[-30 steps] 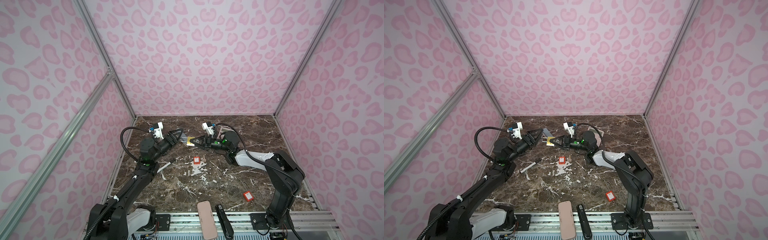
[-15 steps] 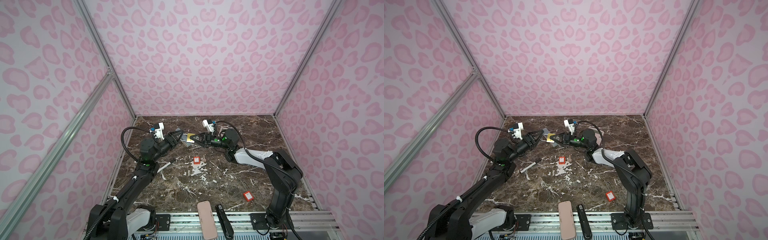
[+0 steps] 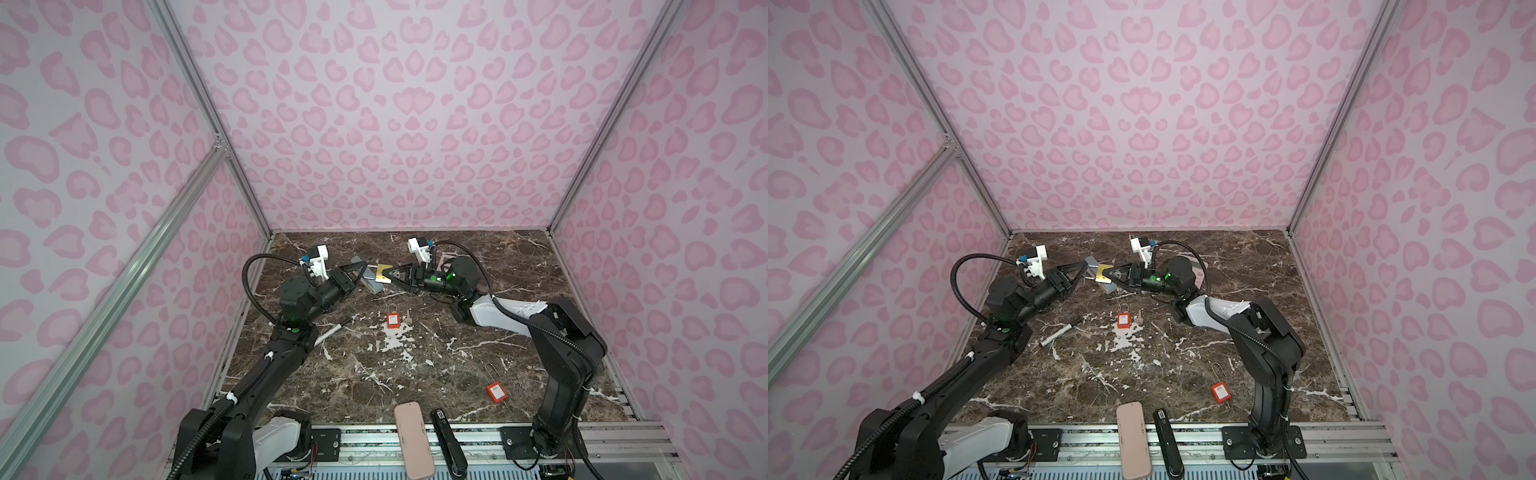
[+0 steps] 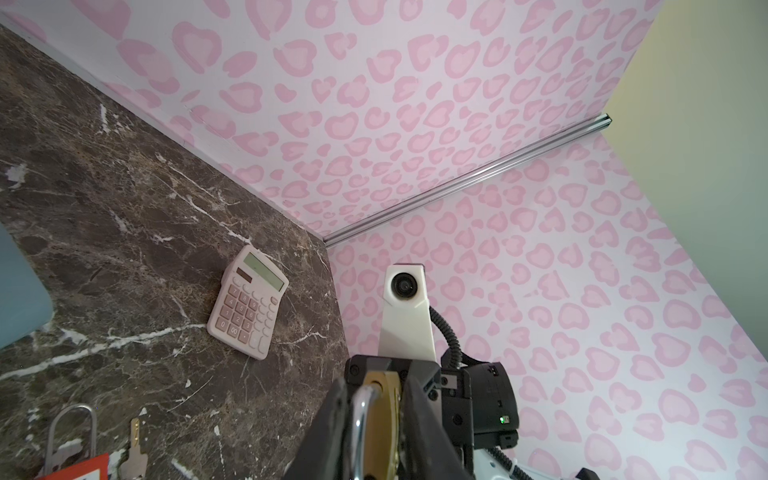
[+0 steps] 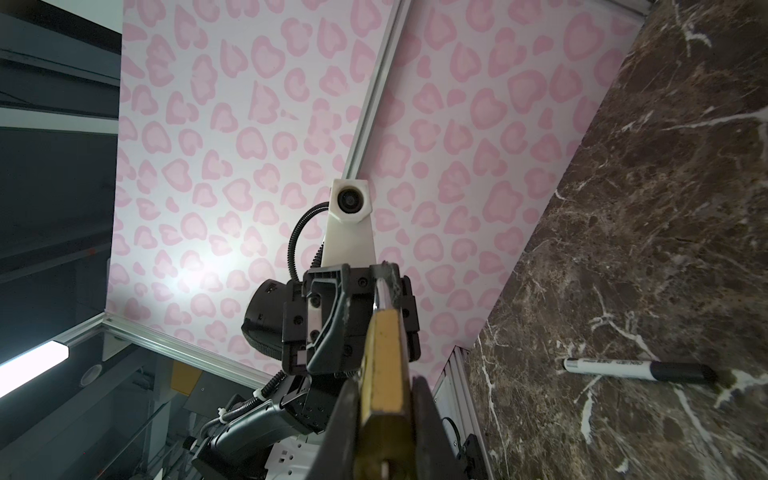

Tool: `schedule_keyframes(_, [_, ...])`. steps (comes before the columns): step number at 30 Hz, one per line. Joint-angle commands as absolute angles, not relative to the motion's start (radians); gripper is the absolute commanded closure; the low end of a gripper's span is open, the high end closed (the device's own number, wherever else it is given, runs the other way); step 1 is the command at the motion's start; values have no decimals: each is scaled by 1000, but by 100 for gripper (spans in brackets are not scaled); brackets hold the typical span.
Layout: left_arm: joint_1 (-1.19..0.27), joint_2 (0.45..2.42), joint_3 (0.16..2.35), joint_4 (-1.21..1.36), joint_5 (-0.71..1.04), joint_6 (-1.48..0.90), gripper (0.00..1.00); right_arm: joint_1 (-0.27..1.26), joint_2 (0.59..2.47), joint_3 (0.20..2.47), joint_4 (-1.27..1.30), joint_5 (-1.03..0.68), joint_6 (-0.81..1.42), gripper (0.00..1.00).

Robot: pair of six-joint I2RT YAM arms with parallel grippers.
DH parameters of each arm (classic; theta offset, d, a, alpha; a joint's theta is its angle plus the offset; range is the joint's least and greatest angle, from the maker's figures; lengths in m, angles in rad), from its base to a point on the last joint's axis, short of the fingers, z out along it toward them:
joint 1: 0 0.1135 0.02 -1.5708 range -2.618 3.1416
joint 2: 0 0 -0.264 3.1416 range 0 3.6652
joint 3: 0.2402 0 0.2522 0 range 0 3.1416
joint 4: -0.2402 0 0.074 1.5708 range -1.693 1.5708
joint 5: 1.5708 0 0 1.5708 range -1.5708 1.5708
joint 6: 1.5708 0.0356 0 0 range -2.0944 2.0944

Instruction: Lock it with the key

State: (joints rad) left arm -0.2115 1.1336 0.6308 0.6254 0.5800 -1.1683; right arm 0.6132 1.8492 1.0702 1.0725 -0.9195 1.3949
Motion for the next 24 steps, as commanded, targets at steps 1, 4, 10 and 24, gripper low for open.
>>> schedule_keyframes(1, [-212,1129,627,650,592,-1165,72,612,1844,1067,1137,-914,1391,99])
schedule_keyframes(4, [-213,1129,627,650,594,-1165,74,611,1845,1067,1141,-913,1392,99])
schedule_keyframes(10, [-212,1129,628,640,606,-1156,75,603,1850,1076,1138,-929,1400,99])
schedule_keyframes(24, [-212,1186,723,543,763,-1052,67,573,1789,1123,885,-1053,1238,100])
